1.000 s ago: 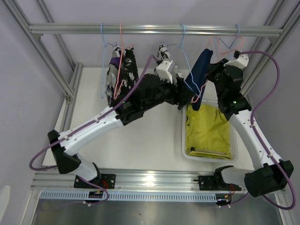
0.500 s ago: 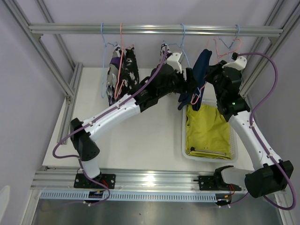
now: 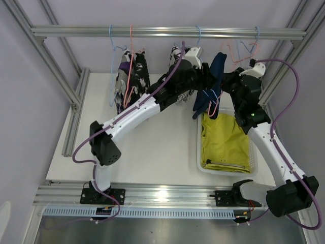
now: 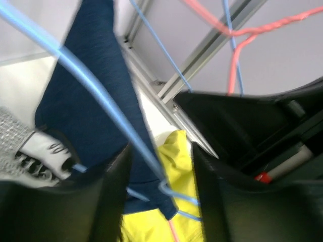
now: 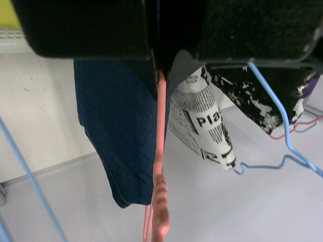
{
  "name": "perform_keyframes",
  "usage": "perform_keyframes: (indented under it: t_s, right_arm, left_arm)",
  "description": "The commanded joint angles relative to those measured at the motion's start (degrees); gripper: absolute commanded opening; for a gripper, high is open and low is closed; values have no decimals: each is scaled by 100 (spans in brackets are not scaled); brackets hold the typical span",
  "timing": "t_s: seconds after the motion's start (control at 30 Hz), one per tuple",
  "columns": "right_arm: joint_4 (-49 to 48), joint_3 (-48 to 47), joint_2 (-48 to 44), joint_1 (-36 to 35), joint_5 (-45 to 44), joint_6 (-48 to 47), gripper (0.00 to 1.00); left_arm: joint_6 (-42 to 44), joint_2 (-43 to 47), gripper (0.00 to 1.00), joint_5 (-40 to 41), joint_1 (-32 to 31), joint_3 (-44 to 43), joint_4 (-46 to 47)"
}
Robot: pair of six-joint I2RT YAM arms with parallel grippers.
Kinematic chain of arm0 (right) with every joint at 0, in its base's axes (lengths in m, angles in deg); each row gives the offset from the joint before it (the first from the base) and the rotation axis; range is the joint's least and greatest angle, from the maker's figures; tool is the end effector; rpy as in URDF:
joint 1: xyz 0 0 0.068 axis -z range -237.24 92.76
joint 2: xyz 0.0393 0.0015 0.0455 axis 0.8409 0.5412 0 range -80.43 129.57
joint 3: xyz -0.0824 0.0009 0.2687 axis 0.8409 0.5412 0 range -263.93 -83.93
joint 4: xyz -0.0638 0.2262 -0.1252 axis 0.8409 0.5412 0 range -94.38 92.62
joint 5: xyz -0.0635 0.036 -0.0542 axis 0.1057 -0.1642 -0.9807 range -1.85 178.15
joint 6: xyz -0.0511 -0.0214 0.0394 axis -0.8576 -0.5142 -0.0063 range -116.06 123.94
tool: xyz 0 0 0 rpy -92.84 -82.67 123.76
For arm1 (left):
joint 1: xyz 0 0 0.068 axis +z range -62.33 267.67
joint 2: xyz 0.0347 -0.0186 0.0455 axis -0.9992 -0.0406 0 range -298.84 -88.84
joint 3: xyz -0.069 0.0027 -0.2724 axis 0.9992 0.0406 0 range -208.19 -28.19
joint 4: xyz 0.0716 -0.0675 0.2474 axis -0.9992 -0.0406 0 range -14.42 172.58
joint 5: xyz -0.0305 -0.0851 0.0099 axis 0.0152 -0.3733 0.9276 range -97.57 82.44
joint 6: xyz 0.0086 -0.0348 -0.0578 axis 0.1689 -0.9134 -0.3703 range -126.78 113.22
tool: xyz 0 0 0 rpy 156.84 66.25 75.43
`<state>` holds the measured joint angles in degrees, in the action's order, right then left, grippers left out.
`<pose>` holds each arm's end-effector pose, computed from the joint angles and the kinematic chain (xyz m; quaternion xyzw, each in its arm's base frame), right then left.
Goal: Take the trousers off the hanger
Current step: Pick up the hanger from the clothesline.
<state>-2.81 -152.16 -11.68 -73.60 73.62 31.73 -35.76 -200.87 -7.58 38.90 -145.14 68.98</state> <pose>0.2904 0.0709 0.4205 0.1584 0.7018 0.1745 0.6722 0.3251 -0.3712 0.4278 0.1305 0.7473 -0.4090 0.5072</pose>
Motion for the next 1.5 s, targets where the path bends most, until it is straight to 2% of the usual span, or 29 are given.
perform_keyframes:
  t_s: [0.0, 0.13, 0.3, 0.7, 1.17, 1.47]
  right_arm:
    - [99, 81, -116, -43, 81, -459, 0]
    - [81, 82, -64, -51, 64, -467, 0]
    - [-7, 29, 59, -60, 29, -371, 0]
    - [-340, -665, 867, -174, -147, -204, 0]
    - [-455, -1430, 1790, -210, -261, -221, 0]
    - [-411, -1571, 1879, -192, -226, -248, 0]
  left_arm:
    - [-144, -144, 45, -464, 52, -548, 244]
    - [-214, -144, 16, -552, 52, -549, 227]
    - [-293, 93, 3, -667, 52, -198, 349]
    - [-232, 778, 1, -614, 52, 769, 403]
    - [-91, 1305, 1, -702, 61, 1094, -151]
    - [234, 1605, 1, -501, 61, 1463, -590]
